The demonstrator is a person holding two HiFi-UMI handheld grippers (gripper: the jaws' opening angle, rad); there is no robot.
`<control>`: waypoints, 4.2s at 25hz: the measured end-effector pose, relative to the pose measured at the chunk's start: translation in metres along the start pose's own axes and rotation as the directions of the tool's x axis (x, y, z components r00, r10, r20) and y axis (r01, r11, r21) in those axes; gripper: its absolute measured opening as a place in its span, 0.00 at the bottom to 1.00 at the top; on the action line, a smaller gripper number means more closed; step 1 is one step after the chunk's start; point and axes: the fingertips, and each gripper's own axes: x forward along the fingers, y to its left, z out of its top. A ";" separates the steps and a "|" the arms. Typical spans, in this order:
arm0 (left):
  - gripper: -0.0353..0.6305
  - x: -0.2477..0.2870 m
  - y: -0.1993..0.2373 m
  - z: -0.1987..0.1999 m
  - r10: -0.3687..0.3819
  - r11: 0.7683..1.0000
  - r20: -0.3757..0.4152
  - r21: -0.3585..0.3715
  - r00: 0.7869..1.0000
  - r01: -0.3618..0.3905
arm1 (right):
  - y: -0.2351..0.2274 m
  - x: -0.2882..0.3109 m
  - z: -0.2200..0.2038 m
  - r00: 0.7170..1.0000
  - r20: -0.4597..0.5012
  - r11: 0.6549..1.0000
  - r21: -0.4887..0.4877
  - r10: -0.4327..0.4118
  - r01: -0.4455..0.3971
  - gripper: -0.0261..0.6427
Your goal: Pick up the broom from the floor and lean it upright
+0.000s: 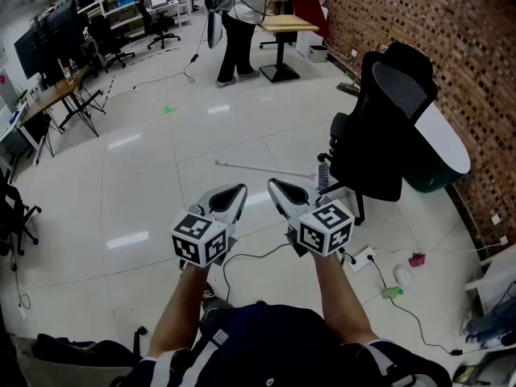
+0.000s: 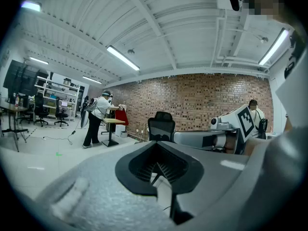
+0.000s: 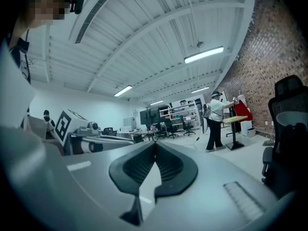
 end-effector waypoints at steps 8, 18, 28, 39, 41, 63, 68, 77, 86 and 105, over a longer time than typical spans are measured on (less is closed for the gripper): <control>0.06 0.008 0.034 -0.005 0.009 1.000 -0.023 -0.004 1.000 -0.009 | -0.020 0.029 0.001 1.000 -0.004 1.000 0.009 -0.010 0.010 0.04; 0.06 0.024 0.138 0.001 -0.002 0.999 -0.024 -0.040 1.000 0.001 | -0.044 0.125 -0.002 0.997 -0.063 0.999 0.005 -0.037 0.038 0.04; 0.06 0.041 0.259 0.018 -0.075 0.992 -0.018 -0.100 0.997 0.073 | -0.061 0.240 0.014 0.985 -0.104 0.990 -0.001 -0.139 0.140 0.04; 0.06 0.094 0.334 0.005 -0.080 0.991 -0.072 -0.117 0.994 0.072 | -0.117 0.309 0.002 0.978 -0.137 0.986 0.032 -0.156 0.162 0.04; 0.06 0.111 0.346 0.001 -0.070 0.991 -0.087 -0.123 0.994 0.059 | -0.133 0.324 -0.001 0.981 -0.138 0.989 0.039 -0.135 0.141 0.04; 0.06 0.335 0.464 0.014 0.143 0.983 -0.172 -0.089 0.975 -0.160 | -0.355 0.449 -0.005 0.952 -0.264 0.984 -0.033 0.158 -0.173 0.04; 0.06 0.351 0.514 -0.013 0.124 0.984 -0.183 -0.101 0.975 -0.144 | -0.369 0.496 -0.031 0.929 -0.330 0.983 -0.025 0.165 -0.183 0.04; 0.06 0.382 0.600 -0.094 0.041 0.981 -0.256 -0.172 0.966 -0.087 | -0.404 0.581 -0.116 0.853 -0.507 0.990 -0.005 0.121 -0.143 0.04; 0.06 0.417 0.662 -0.219 0.060 0.959 -0.328 -0.242 0.943 -0.145 | -0.448 0.634 -0.249 0.750 -0.638 0.976 0.009 0.172 -0.216 0.04; 0.06 0.473 0.738 -0.550 0.173 0.926 -0.480 -0.217 0.860 -0.308 | -0.530 0.702 -0.640 0.570 -0.773 0.891 -0.014 0.278 -0.454 0.19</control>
